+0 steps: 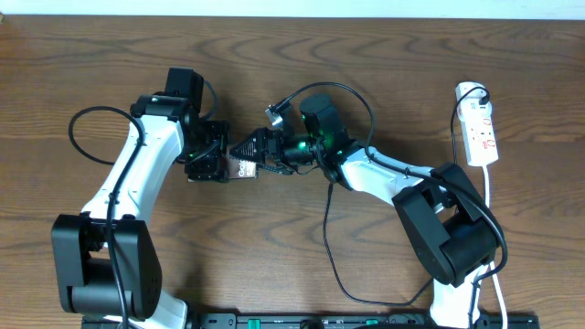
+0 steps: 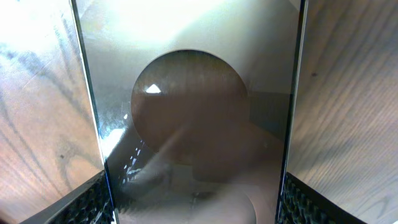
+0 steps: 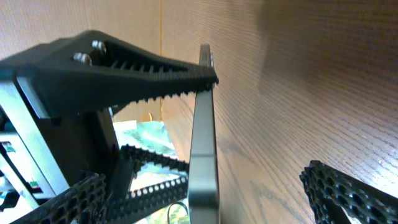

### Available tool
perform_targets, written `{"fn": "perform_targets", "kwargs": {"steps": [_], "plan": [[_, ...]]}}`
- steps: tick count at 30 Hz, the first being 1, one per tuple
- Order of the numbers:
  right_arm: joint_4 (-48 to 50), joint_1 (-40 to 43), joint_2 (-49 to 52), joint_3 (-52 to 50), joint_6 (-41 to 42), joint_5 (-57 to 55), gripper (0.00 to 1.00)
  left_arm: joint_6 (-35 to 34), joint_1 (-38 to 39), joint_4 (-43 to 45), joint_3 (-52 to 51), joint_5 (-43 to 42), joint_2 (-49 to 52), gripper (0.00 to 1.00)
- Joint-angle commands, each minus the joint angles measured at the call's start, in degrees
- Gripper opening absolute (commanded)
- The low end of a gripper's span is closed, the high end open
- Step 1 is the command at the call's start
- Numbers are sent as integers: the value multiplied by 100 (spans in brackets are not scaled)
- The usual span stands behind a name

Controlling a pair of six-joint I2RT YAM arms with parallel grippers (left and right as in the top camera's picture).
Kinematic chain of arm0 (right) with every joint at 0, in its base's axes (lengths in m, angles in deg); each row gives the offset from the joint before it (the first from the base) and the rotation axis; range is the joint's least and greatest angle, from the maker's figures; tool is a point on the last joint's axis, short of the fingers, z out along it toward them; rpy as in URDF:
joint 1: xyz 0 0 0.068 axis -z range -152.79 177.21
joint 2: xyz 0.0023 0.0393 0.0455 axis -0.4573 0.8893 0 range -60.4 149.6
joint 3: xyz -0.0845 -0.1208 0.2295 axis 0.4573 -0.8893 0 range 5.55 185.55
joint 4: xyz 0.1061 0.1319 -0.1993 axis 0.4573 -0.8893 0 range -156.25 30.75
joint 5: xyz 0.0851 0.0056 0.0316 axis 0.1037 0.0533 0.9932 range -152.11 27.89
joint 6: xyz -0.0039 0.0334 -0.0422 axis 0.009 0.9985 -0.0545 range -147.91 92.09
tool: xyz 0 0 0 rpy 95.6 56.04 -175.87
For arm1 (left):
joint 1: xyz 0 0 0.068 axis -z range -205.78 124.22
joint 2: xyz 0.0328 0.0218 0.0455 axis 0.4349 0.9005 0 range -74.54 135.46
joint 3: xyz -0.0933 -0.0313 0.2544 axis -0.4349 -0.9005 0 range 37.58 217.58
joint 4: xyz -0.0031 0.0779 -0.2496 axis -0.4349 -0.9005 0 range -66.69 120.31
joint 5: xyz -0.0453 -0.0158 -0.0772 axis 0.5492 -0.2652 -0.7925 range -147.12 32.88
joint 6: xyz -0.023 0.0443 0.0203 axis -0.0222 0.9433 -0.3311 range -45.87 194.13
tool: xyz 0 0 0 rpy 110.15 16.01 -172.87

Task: Plug charger to phone and switch on socket

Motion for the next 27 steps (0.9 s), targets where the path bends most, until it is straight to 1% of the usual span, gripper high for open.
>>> {"fn": "perform_targets", "kwargs": {"steps": [1,7,13,20,24,27], "plan": [[11,-42,-9,22,35,-24,99,-157,20,-66,199,-125,-201,8],[11,-157,-9,22,31,-160,99,-157,20,-109,199,-210,-201,6],[13,-271,-9,22,31,-306,99,-157,22,-125,201,-286,-201,8],[-9,-282,-9,22,31,-343,96,-160,98,-122,201,-326,-201,8],[-13,-280,-9,22,31,-348,91,-160,127,-125,201,-328,-201,7],[-13,-291,-9,22,31,-372,90,-160,127,-122,199,-330,-201,7]]}}
